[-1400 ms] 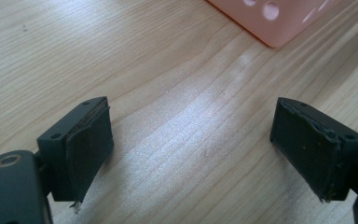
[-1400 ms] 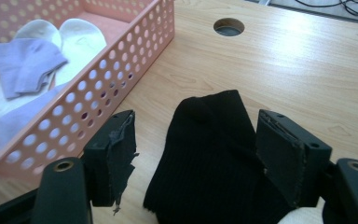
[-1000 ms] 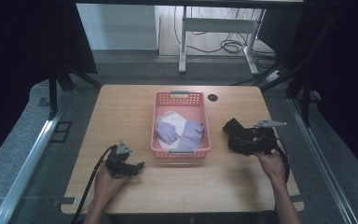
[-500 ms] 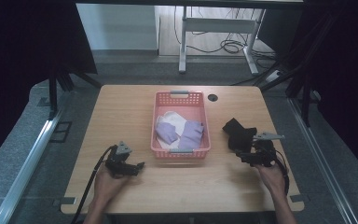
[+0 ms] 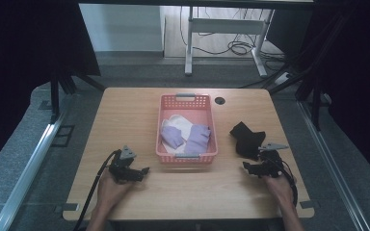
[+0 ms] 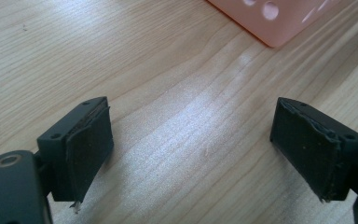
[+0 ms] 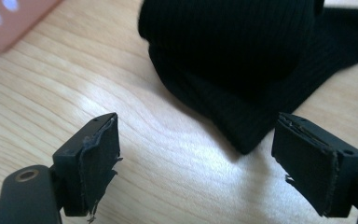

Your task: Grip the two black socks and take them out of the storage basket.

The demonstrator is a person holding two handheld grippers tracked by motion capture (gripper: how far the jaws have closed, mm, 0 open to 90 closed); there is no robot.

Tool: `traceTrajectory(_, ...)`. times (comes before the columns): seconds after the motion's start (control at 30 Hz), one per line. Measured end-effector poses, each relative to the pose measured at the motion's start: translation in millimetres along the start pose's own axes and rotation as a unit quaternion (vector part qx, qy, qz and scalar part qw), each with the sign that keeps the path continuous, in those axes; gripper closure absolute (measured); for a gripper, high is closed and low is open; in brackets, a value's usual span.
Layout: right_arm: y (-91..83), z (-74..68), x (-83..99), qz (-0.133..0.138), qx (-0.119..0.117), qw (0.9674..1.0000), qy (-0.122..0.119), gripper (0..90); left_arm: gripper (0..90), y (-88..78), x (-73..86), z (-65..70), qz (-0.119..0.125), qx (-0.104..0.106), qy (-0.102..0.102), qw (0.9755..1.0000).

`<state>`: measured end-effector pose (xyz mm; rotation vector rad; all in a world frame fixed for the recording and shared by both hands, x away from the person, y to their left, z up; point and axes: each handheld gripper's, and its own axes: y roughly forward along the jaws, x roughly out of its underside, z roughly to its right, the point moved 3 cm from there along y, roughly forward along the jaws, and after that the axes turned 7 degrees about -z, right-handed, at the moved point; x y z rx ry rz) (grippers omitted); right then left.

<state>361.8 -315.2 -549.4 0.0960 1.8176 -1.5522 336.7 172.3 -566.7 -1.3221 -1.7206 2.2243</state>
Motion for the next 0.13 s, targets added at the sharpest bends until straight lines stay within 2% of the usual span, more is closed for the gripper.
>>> traceTrajectory(0.07,3.0,1.0,2.9,-0.010,-0.001,0.9999,0.002,15.0,12.8,0.1,0.0,0.3,0.000,0.000,0.000,1.0000)
traceTrajectory(0.13,4.2,1.9,4.4,-0.008,0.000,1.0000,0.002,14.3,12.8,0.2,-0.1,0.1,0.000,0.001,0.000,1.0000)
